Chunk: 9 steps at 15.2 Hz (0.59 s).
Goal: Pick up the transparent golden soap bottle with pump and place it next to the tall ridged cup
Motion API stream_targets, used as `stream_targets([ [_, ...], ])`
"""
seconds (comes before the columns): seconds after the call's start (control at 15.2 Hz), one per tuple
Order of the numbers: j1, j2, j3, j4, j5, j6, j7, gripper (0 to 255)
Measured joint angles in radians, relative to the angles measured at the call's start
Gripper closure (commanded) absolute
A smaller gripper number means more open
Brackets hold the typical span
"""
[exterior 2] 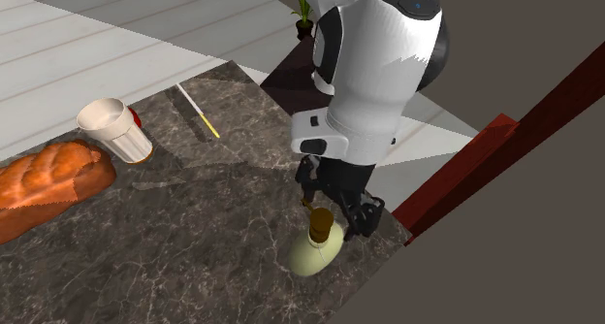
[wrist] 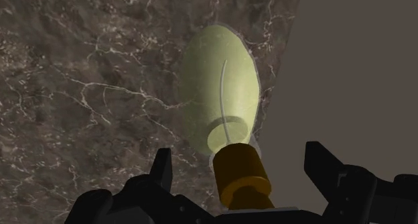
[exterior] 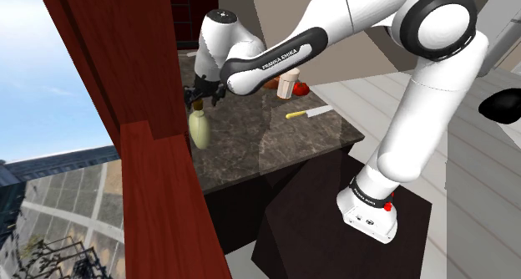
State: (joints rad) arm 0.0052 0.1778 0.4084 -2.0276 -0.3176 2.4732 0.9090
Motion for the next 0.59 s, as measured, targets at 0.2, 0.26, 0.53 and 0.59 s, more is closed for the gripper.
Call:
stream_targets([
  [0.2,0.007,0.036,-0.009,0.008,-0.029,0.023,0.021,0],
  [0.26,0.011,0.051,-0.013,0.01,-0.042,0.034,0.031,0],
  [0.53,0.011,0.065,-0.018,0.012,-0.052,0.045,0.035,0],
  [0.59,0.011,0.065,-0.018,0.012,-0.052,0.045,0.036,0],
])
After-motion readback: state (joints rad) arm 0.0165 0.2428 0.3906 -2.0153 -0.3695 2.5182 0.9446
